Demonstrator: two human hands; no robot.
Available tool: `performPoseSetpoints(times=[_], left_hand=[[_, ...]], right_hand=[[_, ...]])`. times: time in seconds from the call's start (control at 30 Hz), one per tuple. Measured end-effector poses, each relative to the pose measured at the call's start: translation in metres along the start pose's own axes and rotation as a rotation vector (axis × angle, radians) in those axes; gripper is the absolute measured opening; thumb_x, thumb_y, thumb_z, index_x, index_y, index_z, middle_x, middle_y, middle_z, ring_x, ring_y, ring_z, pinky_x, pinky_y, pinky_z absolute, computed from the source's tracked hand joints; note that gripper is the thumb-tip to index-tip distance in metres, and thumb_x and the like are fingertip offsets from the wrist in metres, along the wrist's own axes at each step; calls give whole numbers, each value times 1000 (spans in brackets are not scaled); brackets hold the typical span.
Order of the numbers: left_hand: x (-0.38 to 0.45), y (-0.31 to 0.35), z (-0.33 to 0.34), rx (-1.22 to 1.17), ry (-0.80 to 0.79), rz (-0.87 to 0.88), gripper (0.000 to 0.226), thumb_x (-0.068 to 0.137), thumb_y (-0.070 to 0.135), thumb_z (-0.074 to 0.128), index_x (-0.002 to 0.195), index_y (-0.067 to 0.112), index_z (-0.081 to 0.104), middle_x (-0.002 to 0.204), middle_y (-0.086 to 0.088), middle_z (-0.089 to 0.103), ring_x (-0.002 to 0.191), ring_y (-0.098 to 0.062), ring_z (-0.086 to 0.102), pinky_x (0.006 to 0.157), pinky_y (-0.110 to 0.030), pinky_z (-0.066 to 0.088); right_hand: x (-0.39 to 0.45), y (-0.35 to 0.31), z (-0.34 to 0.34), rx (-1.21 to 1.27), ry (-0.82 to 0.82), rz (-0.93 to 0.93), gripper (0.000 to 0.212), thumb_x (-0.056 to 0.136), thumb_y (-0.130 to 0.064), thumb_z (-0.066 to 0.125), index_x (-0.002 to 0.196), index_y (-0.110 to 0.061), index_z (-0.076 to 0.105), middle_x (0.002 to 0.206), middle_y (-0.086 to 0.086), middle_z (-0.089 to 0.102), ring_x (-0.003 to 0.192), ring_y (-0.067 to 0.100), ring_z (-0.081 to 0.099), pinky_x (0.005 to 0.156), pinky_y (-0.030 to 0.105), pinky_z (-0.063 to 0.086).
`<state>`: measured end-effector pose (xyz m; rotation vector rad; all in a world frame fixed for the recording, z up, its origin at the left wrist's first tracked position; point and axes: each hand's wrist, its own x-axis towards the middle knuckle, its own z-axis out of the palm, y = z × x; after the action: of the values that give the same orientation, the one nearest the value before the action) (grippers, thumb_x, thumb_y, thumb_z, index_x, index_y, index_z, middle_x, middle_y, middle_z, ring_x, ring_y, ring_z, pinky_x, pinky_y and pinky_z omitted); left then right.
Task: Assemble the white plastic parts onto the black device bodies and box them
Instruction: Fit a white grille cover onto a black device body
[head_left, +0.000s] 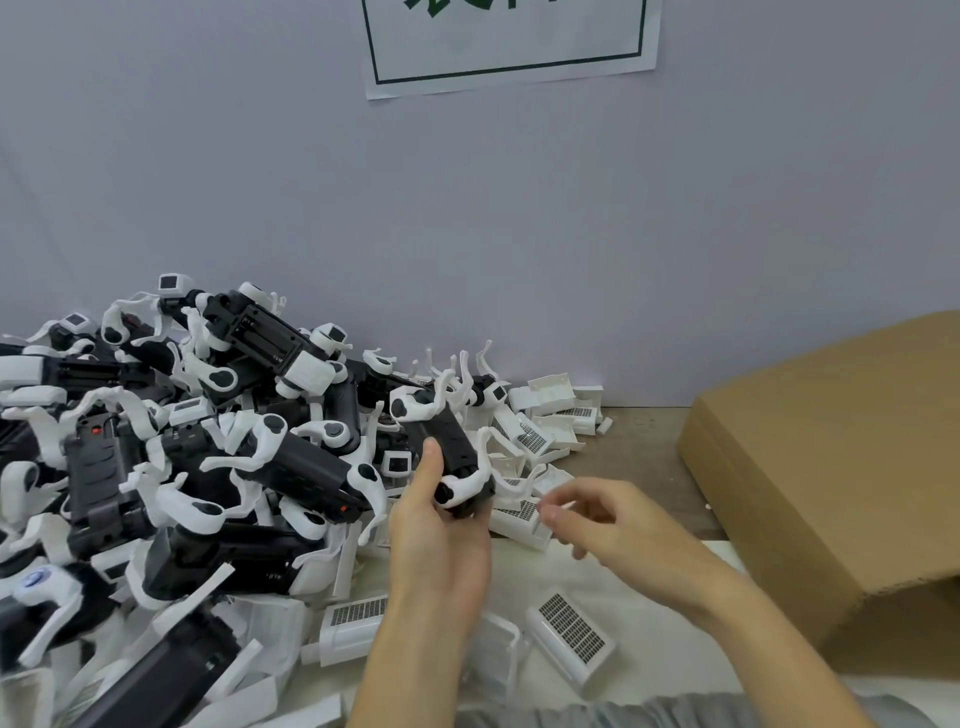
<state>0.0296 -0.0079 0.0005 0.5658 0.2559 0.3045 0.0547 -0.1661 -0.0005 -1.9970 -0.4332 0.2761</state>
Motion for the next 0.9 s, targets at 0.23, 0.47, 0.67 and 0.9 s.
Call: performPoseSetpoints(times=[0.23,0.47,0.67,0.9], left_hand=[[-2,3,-3,-17,-152,-105,27,80,20,66,98,2,73,93,-13,69,79,-22,69,77,-30,55],[0,-4,1,314,-84,57,42,64,38,79,94,13,66,73,-1,66,59,-12,61,55,-27,49],[1,-6,2,429,-9,90,38,88,50,64,88,12,64,63,1,66,48,-11,59,44,-23,46],[-6,-9,8,460,-75,85,19,105,23,47,112,19,65,98,-4,73,85,-20,68,70,-34,53]], right_hand=[[-14,-23,-1,-732,-281,307,62,71,-68,72,116,-29,60,109,-11,57,88,7,58,59,21,42],[-15,-21,17,-792,-289,290,41,73,-49,75,98,-21,57,99,-6,61,89,16,63,62,27,44],[-12,-2,-16,-142,-169,223,15,90,-32,71,102,-23,74,93,-4,73,78,6,65,68,21,46],[-16,26,-3,482,165,141,25,94,-19,65,117,-22,72,110,-4,76,93,11,67,75,28,46]])
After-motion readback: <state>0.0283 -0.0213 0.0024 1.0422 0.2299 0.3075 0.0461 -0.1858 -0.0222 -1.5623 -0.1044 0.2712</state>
